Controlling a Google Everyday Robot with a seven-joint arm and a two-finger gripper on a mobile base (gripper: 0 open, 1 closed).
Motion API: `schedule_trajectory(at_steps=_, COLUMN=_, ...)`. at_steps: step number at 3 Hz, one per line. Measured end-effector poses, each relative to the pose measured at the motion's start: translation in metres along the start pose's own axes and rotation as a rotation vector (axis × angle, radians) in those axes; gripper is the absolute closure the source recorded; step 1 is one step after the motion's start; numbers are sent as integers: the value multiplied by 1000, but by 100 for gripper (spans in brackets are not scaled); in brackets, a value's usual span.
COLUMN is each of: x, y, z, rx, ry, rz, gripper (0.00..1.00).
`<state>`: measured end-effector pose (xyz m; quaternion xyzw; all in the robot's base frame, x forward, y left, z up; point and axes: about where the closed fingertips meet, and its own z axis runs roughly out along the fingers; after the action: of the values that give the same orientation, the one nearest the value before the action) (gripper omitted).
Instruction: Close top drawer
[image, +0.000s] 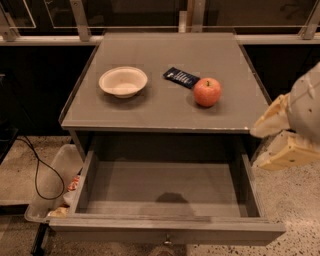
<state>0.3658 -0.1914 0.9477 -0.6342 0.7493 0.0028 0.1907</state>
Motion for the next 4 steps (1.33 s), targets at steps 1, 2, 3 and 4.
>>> schedule_trajectory(at_steps=1, x=12, y=54, z=4, rx=-28, ry=-87, rz=1, gripper=74)
schedule_trajectory(at_steps=2, x=3, y=62, z=7, rx=-45, ry=-130, rz=-20, gripper=97)
schedule_trajectory(at_steps=3, x=3, y=62, z=7, rx=-44, ry=-129, rz=-19, gripper=100)
schedule_trajectory(at_steps=4, x=16, y=77, z=31, rx=-62, ry=-132, rz=32, gripper=100)
